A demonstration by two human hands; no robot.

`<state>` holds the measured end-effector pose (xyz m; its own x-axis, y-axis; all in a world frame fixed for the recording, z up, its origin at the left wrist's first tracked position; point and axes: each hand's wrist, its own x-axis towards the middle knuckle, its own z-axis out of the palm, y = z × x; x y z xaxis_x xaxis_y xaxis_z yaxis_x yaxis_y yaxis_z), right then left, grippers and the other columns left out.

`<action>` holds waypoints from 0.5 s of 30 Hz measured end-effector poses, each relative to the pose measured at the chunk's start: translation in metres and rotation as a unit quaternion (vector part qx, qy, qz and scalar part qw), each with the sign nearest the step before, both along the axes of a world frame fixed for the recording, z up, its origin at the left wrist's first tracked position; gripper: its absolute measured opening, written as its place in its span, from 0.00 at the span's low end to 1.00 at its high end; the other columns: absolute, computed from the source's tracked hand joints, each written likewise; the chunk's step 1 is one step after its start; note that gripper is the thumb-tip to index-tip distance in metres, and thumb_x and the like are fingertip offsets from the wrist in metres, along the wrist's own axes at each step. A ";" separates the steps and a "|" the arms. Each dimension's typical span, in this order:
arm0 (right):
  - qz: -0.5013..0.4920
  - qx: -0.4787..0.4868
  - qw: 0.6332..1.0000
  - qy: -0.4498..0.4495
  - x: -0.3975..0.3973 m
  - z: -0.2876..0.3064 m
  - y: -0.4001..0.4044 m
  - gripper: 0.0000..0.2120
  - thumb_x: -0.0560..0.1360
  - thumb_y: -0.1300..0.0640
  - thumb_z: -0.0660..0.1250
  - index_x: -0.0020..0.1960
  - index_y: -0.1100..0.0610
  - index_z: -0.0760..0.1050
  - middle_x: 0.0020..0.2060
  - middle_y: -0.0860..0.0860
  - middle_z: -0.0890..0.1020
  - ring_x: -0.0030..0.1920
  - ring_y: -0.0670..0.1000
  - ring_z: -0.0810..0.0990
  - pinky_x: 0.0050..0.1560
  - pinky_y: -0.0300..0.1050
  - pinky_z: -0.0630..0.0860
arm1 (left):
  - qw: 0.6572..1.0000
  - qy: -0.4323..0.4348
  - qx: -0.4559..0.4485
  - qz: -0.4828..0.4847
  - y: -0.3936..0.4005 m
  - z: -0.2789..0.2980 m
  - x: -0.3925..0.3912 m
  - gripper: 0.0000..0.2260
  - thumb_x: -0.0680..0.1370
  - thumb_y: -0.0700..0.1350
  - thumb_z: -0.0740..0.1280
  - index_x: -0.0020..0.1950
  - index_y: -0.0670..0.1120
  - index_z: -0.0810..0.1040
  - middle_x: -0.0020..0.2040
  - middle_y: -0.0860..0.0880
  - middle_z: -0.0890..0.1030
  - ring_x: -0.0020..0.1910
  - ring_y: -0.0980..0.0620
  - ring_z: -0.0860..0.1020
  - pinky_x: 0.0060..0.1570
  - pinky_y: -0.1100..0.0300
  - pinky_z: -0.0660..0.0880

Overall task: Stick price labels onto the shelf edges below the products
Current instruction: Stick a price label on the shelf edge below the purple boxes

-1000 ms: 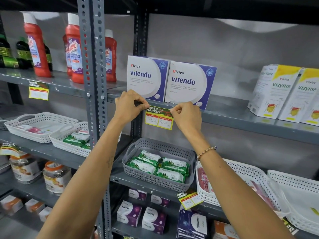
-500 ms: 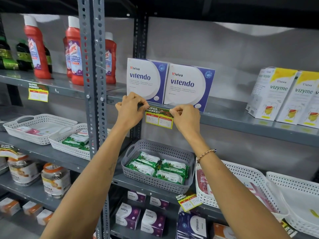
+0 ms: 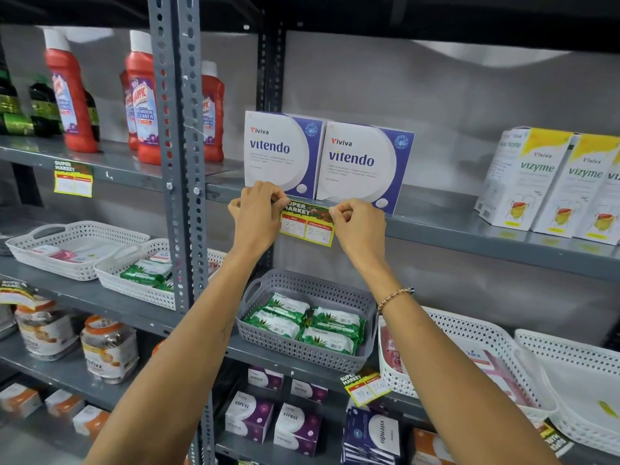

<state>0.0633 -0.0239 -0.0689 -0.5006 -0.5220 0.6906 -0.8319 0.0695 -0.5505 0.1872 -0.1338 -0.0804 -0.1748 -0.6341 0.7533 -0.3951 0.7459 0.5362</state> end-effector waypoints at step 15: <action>-0.026 -0.009 0.999 0.021 0.003 0.001 0.000 0.06 0.74 0.55 0.68 0.43 0.57 0.75 0.39 0.53 0.83 0.41 0.53 0.81 0.42 0.51 0.78 | 1.000 0.007 -0.008 0.029 -0.003 -0.003 -0.006 0.01 0.76 0.41 0.65 0.46 0.47 0.75 0.50 0.48 0.77 0.52 0.46 0.71 0.53 0.52 0.59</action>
